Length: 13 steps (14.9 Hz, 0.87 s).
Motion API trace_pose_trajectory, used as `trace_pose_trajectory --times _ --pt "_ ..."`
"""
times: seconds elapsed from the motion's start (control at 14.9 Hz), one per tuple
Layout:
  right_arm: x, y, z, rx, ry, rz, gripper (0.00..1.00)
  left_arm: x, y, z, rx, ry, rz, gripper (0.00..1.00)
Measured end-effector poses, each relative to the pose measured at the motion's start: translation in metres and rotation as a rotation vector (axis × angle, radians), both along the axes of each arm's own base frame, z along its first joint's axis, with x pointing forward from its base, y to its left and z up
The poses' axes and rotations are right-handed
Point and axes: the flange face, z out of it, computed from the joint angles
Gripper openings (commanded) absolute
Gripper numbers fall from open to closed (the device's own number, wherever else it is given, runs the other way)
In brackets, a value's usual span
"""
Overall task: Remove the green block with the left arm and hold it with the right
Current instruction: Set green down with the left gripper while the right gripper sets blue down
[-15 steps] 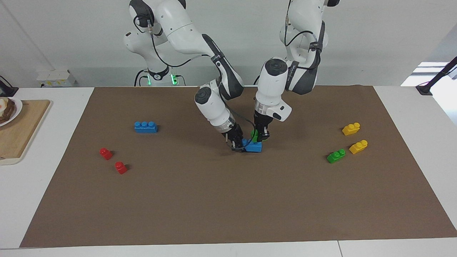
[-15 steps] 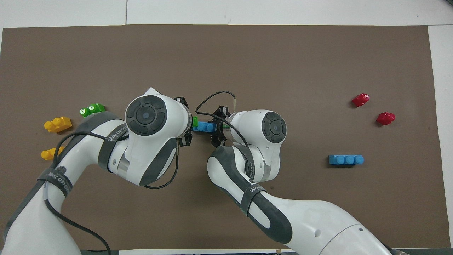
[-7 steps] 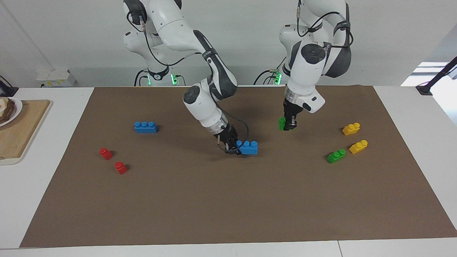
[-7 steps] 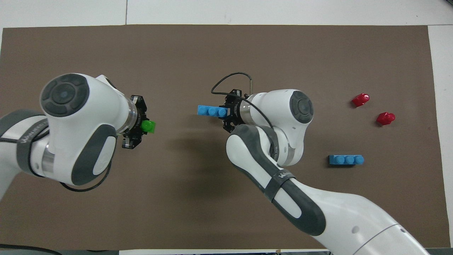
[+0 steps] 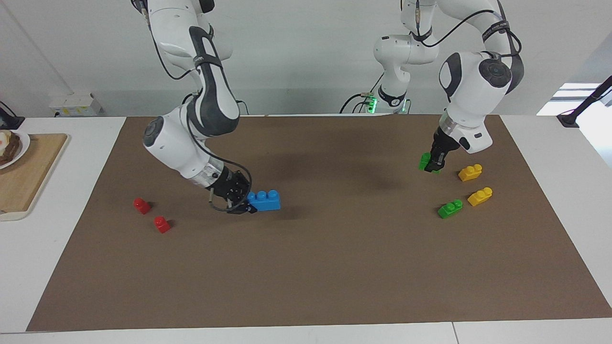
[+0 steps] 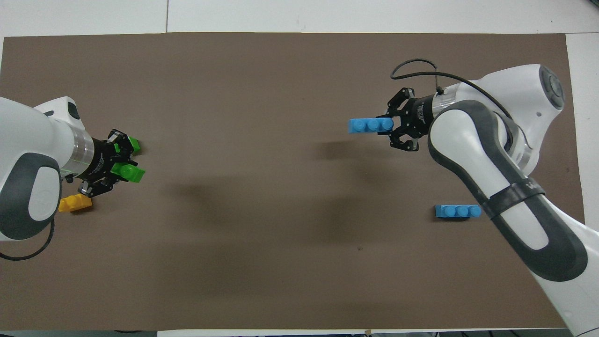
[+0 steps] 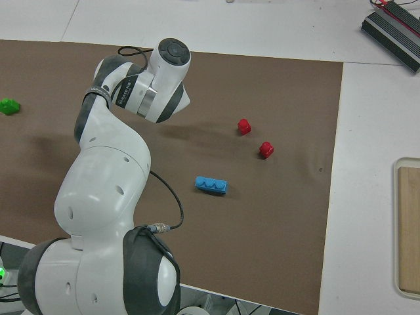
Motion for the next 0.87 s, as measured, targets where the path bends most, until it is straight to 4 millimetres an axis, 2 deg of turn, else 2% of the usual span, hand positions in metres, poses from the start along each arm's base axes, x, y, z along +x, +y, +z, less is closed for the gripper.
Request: trace_pose_trajectory --times 0.2,0.4,0.6,0.87 --pt "-0.011 -0.066 -0.024 -0.005 0.041 -0.002 0.0 -0.002 0.023 -0.009 -0.011 0.011 -0.188 0.04" --pt "-0.033 -0.12 -0.046 -0.013 0.086 -0.051 0.0 -0.017 0.025 -0.04 -0.035 0.069 -0.44 0.04" --pt "-0.059 -0.15 -0.062 -0.018 0.099 -0.037 0.0 -0.028 0.035 -0.066 -0.056 0.084 -0.601 0.05" --pt "-0.079 -0.176 -0.082 -0.028 0.09 -0.03 0.0 -0.041 0.038 -0.094 -0.064 0.093 -0.661 0.06"
